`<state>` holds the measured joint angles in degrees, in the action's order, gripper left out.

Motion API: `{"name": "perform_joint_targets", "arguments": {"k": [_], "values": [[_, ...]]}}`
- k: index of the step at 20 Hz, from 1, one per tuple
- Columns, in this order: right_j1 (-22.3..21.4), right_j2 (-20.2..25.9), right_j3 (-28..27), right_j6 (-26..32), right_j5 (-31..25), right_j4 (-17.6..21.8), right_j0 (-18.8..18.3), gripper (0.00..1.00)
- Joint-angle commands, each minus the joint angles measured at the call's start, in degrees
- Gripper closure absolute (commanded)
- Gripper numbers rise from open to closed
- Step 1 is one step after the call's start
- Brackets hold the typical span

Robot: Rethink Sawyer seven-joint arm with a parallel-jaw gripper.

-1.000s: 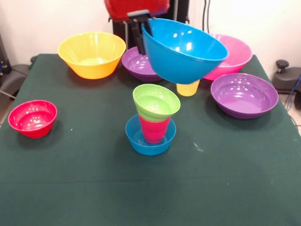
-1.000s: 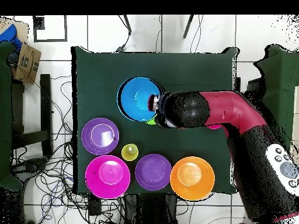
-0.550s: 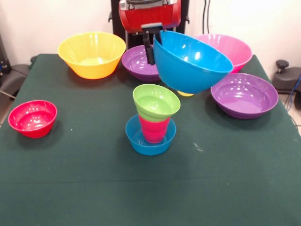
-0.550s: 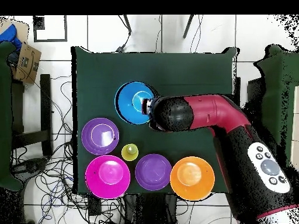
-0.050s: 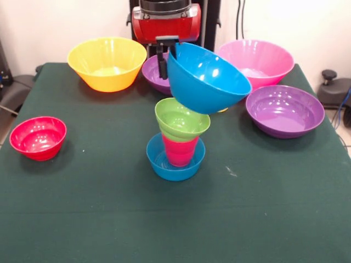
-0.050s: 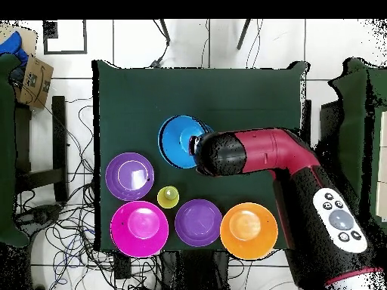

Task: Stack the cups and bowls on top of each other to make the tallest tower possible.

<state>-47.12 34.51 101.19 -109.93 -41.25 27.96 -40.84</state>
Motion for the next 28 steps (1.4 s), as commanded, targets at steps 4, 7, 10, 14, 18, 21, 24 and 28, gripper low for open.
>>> {"name": "perform_joint_targets", "arguments": {"k": [4,7,10,14,18,21,24,28], "values": [[3.27,-7.73,-0.53,-6.40,6.52,5.76,4.18,1.00],[4.04,-8.62,0.04,-7.12,9.27,5.88,4.87,1.00],[4.53,-9.47,0.54,-7.15,11.12,5.69,5.36,1.00],[5.58,-10.18,0.93,-6.48,13.49,4.68,5.70,1.00],[6.17,-10.84,0.72,-6.54,14.08,3.57,6.78,1.00],[6.52,-11.59,0.51,-6.33,14.34,3.28,7.36,1.00],[6.97,-12.20,0.34,-5.49,14.07,3.03,7.48,1.00],[7.00,-12.31,0.79,-4.12,11.96,2.28,7.04,1.00]]}}
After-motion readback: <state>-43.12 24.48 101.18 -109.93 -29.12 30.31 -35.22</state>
